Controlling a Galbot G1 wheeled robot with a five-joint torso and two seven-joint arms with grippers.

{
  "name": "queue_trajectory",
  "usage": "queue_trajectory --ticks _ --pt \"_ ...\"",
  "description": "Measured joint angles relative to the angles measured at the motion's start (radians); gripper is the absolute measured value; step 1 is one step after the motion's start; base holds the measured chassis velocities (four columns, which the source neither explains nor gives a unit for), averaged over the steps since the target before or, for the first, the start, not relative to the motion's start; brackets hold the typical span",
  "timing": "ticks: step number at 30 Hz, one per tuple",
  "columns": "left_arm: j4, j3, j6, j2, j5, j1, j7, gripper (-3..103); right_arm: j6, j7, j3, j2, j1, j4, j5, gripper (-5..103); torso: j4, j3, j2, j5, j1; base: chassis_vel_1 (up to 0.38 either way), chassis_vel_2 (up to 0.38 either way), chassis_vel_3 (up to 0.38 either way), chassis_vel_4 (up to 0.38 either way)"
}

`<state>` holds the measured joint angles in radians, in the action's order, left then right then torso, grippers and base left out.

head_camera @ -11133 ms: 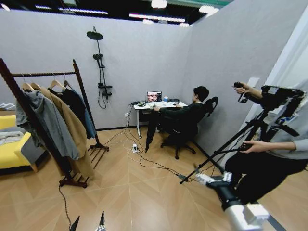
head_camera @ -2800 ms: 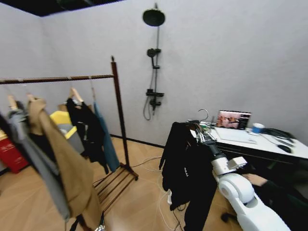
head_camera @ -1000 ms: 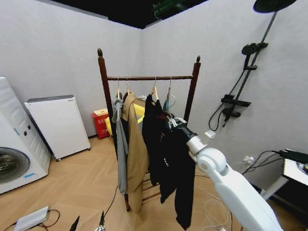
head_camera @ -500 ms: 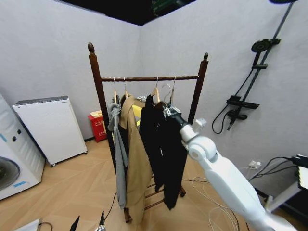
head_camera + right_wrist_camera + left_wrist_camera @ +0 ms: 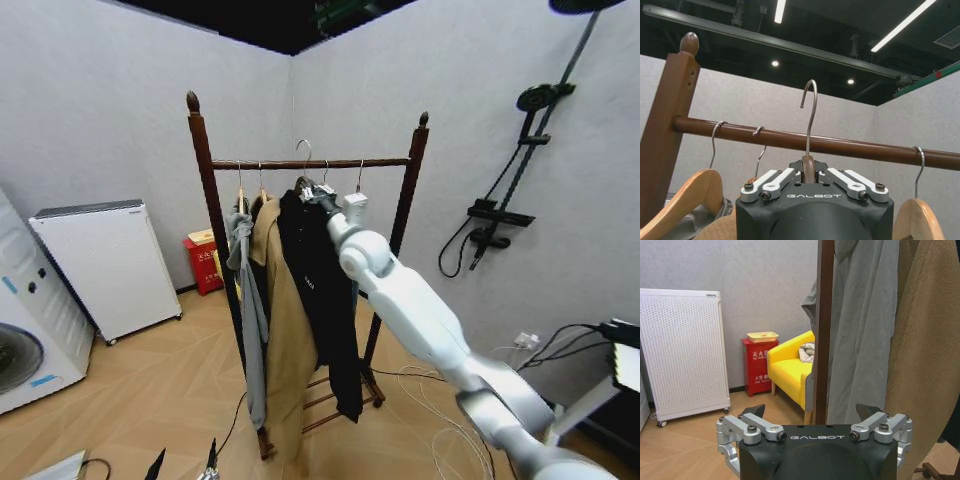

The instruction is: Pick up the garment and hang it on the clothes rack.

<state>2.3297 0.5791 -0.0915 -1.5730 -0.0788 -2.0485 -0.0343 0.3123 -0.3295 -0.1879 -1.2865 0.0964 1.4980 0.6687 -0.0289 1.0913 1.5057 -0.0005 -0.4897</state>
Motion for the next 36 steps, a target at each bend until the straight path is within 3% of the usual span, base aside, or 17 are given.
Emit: queue_trajectory --ticks 6,12,23,24,27,28,30,32,33,34,36 --pt "0.000 0.000 0.000 0.000 0.000 0.000 0.000 100 -0.003 -0.034 -0.018 -0.062 0.061 -0.129 -0.055 9 -0.0004 0.000 0.000 0.0003 0.000 0.000 0.000 0.000 0.000" --pt "0.000 0.000 0.000 0.000 0.000 0.000 0.000 100 -0.001 -0.035 -0.020 -0.077 0.072 -0.184 -0.064 9 -0.0006 0.000 0.000 0.0005 0.000 0.000 0.000 0.000 0.000" --pt "0.000 0.000 0.000 0.000 0.000 0.000 0.000 100 0.030 -0.021 -0.027 -0.067 0.029 -0.193 0.016 9 -0.0004 -0.001 0.000 0.0006 0.000 0.000 0.000 0.000 0.000" --pt "0.000 0.000 0.000 0.000 0.000 0.000 0.000 100 0.032 0.010 -0.018 -0.054 0.012 -0.170 0.041 7 -0.0003 -0.001 0.001 0.0005 0.001 0.000 0.000 0.000 0.000" --pt "0.000 -0.001 0.000 0.000 0.000 0.000 0.001 100 0.028 0.056 -0.010 -0.030 -0.023 -0.142 0.061 11 0.0000 0.000 0.001 0.0007 0.001 0.000 0.000 0.000 0.000" --pt "0.000 0.000 0.000 0.000 0.000 0.000 0.000 100 0.007 0.076 0.006 -0.006 -0.054 -0.114 0.066 21 0.0004 0.000 0.000 0.0005 0.000 0.000 0.000 0.000 0.000" --pt "0.000 0.000 0.000 0.000 0.000 0.000 0.000 100 -0.009 0.082 0.025 0.018 -0.082 -0.085 0.063 21 0.0006 0.000 0.000 0.0007 0.000 0.000 0.000 0.000 0.000" --pt "0.000 0.000 0.000 0.000 0.000 0.000 0.000 100 -0.024 0.104 0.112 0.148 -0.195 0.051 0.060 38 0.0011 0.000 0.000 0.0008 0.000 0.000 0.000 0.000 0.000" --pt "0.000 0.000 0.000 0.000 0.000 0.000 0.000 100 -0.024 0.104 0.112 0.148 -0.195 0.051 0.060 38 0.0011 0.000 0.000 0.0008 0.000 0.000 0.000 0.000 0.000" --pt "0.000 0.000 0.000 0.000 0.000 0.000 0.000 100 -0.022 0.116 0.150 0.199 -0.237 0.098 0.059 38 0.0000 0.000 0.000 0.0008 0.000 0.000 0.000 0.000 0.000" --pt "0.000 0.000 0.000 0.000 0.000 0.000 0.000 100 -0.022 0.156 0.271 0.325 -0.403 0.251 0.064 48 -0.0020 -0.001 0.000 0.0011 0.000 -0.032 -0.022 -0.013 -0.013"
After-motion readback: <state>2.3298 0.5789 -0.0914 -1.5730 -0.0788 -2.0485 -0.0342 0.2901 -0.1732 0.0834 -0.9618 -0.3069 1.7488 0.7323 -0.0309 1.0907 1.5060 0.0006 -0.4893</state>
